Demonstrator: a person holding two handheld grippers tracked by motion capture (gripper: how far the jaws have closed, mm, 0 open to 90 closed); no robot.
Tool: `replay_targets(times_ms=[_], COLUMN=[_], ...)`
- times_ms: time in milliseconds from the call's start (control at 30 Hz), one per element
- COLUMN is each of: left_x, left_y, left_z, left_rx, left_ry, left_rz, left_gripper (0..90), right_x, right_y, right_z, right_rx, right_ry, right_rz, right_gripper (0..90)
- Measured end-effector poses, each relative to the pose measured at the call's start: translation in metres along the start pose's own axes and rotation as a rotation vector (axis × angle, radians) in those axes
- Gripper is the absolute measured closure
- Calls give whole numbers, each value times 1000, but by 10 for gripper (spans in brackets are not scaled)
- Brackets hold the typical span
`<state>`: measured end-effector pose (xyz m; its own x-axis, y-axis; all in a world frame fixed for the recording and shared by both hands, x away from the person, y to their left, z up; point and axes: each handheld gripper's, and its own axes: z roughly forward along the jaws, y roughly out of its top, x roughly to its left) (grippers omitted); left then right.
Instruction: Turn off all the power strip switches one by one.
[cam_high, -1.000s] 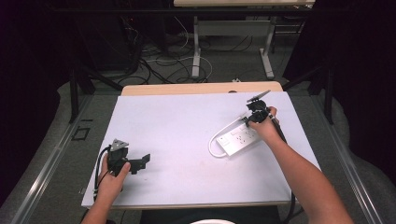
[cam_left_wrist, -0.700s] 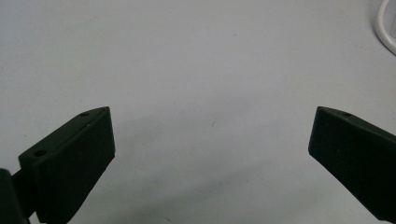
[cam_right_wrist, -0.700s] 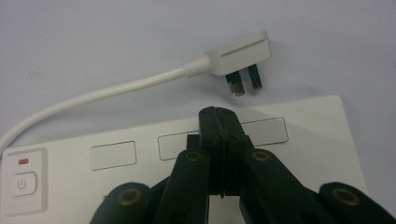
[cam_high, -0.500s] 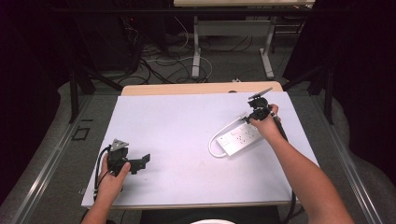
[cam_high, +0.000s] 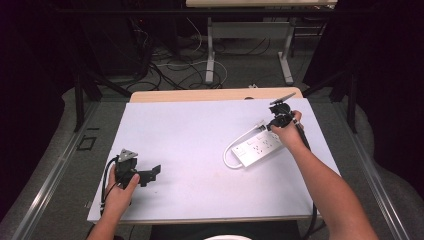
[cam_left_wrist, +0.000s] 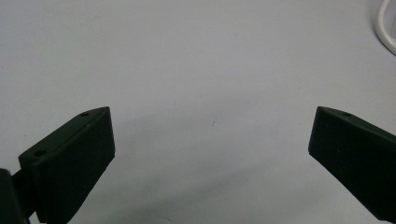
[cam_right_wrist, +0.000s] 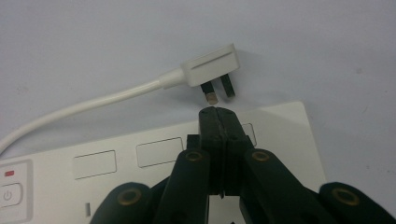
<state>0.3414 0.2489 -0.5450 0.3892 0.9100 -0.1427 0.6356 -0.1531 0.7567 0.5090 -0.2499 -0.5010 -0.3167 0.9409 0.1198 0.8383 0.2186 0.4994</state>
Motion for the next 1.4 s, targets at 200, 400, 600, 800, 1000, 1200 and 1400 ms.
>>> replay_targets(times_ms=[200, 400, 600, 800, 1000, 1200, 1400], left_x=[0, 0, 0, 0, 0, 0, 0], left_y=[0, 0, 0, 0, 0, 0, 0], left_z=[0, 0, 1, 1, 0, 0, 0], left_rx=[-1, -3, -3, -3, 0, 2, -2], left_ry=[0, 1, 1, 1, 1, 0, 2], left_rz=[-1, -6, -8, -7, -5, -2, -5], left_gripper=[4, 4, 4, 4, 4, 4, 4], right_x=[-7, -13, -15, -13, -12, -12, -12], right_y=[1, 2, 2, 1, 3, 2, 2], right_z=[0, 2, 5, 9, 9, 10, 10], right_rx=[-11, -6, -24, 2, 23, 21, 21], right_ry=[-10, -16, -10, -23, -27, -29, -26], right_rz=[20, 42, 47, 39, 51, 53, 54], right_gripper=[900, 900, 900, 900, 900, 900, 900])
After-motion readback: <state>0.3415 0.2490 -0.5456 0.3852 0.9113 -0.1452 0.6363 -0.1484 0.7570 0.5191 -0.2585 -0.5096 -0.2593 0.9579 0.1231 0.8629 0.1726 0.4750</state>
